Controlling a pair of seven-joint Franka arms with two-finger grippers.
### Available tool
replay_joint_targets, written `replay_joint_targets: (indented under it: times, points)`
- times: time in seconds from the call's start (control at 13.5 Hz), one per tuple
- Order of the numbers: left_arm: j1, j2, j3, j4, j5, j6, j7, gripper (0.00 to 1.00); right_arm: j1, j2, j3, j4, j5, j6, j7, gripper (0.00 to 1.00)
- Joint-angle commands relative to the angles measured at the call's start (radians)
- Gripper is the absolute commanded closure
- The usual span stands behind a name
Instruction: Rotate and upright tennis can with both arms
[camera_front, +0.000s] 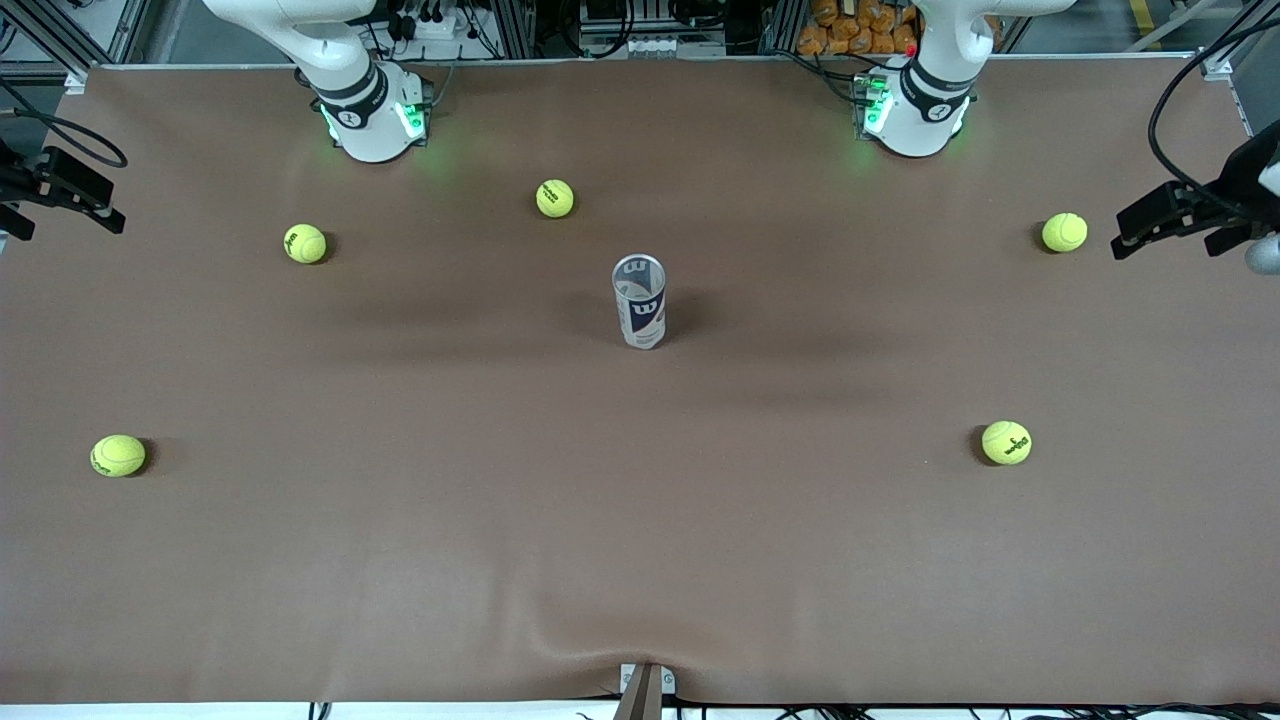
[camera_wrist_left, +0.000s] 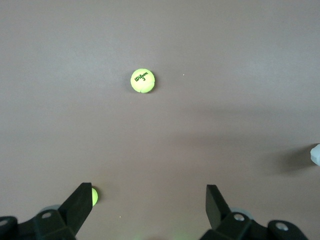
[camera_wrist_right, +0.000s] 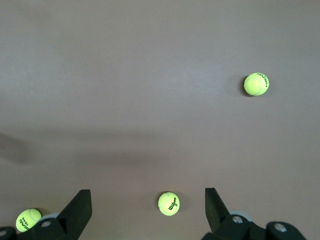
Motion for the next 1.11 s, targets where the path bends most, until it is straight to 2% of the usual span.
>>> replay_joint_targets:
  times: [0.0,1.03]
  points:
    - [0.002,-0.015,0.018,-0.008,-0.003,0.012,0.026,0.00,-0.003,-0.021,-0.001,-0.011,0.010,-0.012,0.003,0.00]
    - [-0.006,-0.011,0.017,-0.008,-0.002,0.014,0.008,0.00,0.000,-0.011,0.000,-0.014,0.010,-0.003,0.001,0.00]
